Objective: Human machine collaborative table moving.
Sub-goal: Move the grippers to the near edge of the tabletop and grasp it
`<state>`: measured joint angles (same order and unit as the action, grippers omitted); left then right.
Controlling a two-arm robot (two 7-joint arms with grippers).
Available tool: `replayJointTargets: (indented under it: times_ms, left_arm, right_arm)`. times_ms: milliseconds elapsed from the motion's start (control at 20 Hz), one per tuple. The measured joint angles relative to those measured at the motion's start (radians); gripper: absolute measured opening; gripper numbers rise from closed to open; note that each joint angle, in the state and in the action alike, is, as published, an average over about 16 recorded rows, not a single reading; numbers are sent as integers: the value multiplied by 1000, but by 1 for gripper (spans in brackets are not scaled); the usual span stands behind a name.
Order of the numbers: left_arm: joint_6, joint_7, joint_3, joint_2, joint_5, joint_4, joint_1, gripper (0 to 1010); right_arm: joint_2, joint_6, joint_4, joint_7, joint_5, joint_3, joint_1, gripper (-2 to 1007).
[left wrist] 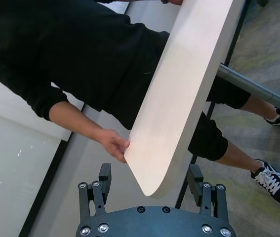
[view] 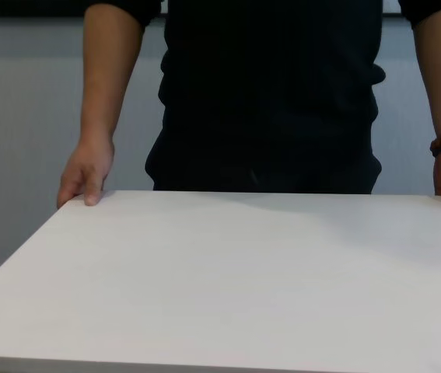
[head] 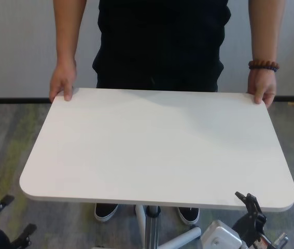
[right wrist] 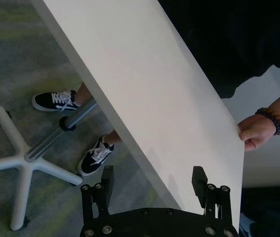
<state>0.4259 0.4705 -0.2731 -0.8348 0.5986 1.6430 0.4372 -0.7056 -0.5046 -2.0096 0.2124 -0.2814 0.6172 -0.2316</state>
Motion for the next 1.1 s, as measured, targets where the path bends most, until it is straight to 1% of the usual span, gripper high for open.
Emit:
replayJointTargets:
  times_ms: [100, 200, 500, 700, 900, 1100]
  left_arm:
    - [-2, 0, -3, 3, 10, -2, -3, 1001]
    - [-4, 0, -4, 4, 10, -3, -5, 1001]
    - [-6, 0, -2, 2, -7, -1, -6, 1001]
    - [-7, 0, 0, 0, -17, 0, -6, 1001]
    - [-8, 0, 1, -1, -24, 1, -6, 1001]
    - [-8, 0, 2, -1, -29, 2, -6, 1001]
  right_arm:
    - [6, -6, 11, 0, -13, 1, 4, 1001]
    - [12, -12, 22, -1, -26, 3, 9, 1001]
    - [26, -37, 51, -10, -69, 11, 29, 1001]
    - [33, -48, 64, -19, -87, 12, 38, 1001]
    - [39, -48, 73, -25, -96, 6, 39, 1001]
    - [45, -36, 77, -26, -97, -4, 33, 1001]
